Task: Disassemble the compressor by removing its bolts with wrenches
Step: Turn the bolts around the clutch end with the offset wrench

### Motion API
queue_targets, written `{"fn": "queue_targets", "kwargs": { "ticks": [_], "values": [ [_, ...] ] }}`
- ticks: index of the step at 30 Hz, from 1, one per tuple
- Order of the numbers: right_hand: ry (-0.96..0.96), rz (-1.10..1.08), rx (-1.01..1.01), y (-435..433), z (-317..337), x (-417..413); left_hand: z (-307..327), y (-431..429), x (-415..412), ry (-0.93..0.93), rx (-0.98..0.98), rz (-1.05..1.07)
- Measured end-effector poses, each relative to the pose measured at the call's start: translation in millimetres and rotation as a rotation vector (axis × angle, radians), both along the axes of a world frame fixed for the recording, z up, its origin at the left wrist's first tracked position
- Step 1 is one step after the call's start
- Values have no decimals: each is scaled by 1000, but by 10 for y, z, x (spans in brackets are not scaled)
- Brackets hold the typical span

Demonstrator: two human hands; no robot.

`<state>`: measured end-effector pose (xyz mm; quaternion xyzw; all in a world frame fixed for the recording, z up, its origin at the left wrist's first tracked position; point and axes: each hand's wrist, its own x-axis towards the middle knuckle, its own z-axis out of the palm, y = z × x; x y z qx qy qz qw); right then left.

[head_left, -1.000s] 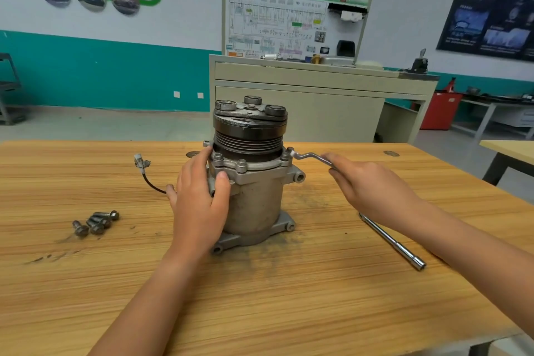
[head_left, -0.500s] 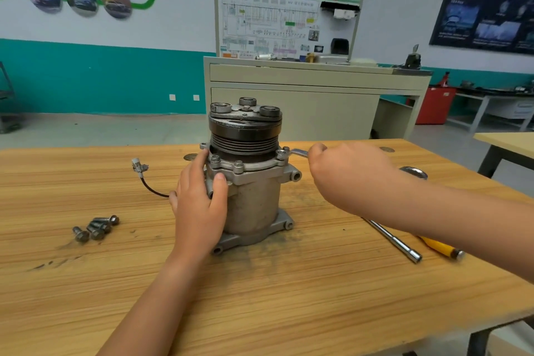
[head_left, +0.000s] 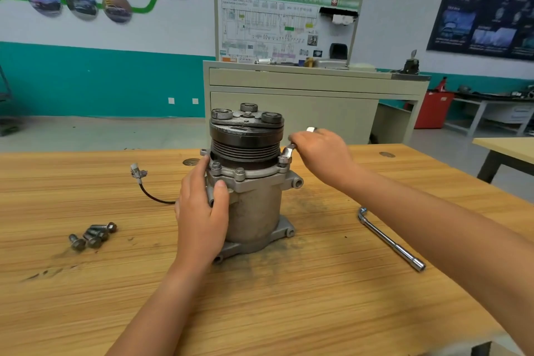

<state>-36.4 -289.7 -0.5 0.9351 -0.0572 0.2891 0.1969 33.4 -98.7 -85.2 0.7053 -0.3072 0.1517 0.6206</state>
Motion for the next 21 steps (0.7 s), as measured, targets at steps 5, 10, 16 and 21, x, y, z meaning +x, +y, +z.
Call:
{"fn": "queue_targets", "kwargs": {
  "ticks": [5, 10, 16, 21],
  "values": [
    [-257, -25, 333, -15, -12, -363, 3, -1, -13, 18, 2, 6],
    [-51, -103, 202, 85, -27, -776, 17, 4, -30, 15, 5, 17],
    [182, -224, 122, 261, 4, -764, 16, 15, -31, 12, -4, 19],
    [296, -345, -44, 508, 186, -734, 23, 20, -38, 18, 1, 15]
  ]
}}
